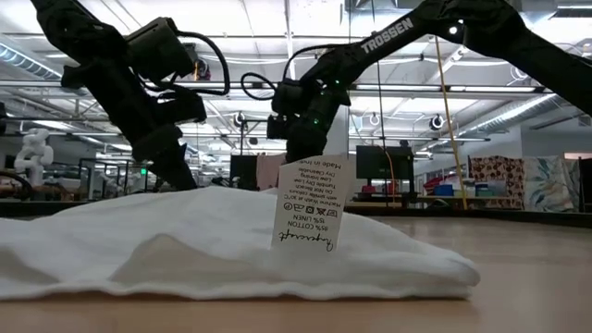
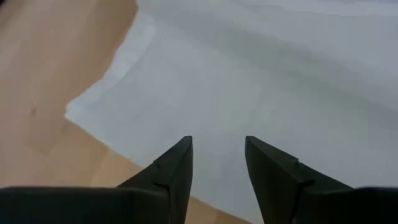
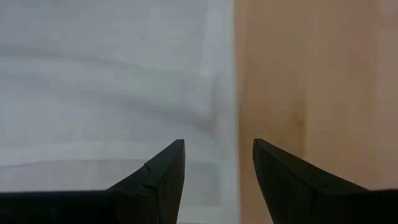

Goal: Roll napkin
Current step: Fold the white table napkin

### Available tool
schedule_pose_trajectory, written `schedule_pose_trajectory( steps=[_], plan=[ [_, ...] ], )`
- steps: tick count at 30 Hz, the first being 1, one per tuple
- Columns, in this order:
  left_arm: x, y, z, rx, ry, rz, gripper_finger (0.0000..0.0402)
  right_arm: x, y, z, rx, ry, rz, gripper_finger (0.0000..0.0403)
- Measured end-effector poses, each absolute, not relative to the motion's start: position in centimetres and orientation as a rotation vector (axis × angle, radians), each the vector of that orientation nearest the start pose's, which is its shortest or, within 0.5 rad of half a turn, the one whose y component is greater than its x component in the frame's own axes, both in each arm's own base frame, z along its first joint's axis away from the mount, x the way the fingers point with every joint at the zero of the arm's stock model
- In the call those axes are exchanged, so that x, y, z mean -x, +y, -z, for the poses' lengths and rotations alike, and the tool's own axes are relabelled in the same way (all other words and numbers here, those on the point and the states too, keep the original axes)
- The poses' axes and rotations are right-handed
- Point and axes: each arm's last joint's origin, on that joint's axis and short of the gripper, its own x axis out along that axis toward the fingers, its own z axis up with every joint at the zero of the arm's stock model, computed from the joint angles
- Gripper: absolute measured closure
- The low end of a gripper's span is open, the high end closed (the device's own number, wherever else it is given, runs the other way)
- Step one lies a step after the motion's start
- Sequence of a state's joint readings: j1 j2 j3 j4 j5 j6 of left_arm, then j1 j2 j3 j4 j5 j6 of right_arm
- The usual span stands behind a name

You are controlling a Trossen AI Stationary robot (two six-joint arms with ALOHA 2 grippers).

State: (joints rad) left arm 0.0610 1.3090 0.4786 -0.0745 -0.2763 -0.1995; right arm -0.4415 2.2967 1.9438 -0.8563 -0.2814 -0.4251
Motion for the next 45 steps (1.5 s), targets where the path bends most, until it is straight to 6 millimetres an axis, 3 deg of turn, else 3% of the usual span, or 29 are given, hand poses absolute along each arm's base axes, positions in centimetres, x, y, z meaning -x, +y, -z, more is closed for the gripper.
schedule_pose_trajectory(
  steps=[9, 14, 28, 34, 40, 45],
  plan=[
    [-22.7, 2.6, -15.0, -0.047, 0.777, -0.42, 0.0249, -45.0, -17.2, -18.3, 0.057, 1.173, -0.015, 0.0222],
    [-22.8, 3.4, -15.3, -0.051, 0.758, -0.388, 0.0249, -45.5, -16.8, -18.5, 0.07, 1.128, -0.019, 0.0231],
    [-22.2, 3.7, -14.4, -0.008, 0.852, -0.381, 0.025, -45.4, -16.7, -18.0, 0.021, 1.133, -0.091, 0.0396],
    [-22.4, 3.9, -12.8, -0.023, 0.937, -0.401, 0.025, -44.6, -16.4, -18.1, 0.001, 1.216, -0.117, 0.0401],
    [-22.8, 4.0, -11.5, -0.041, 0.983, -0.43, 0.025, -43.8, -16.4, -19.8, 0.045, 1.319, -0.103, 0.0402],
    [-22.9, 4.1, -10.7, -0.044, 1.011, -0.438, 0.025, -44.0, -16.5, -21.1, 0.056, 1.302, -0.096, 0.0402]
  ],
)
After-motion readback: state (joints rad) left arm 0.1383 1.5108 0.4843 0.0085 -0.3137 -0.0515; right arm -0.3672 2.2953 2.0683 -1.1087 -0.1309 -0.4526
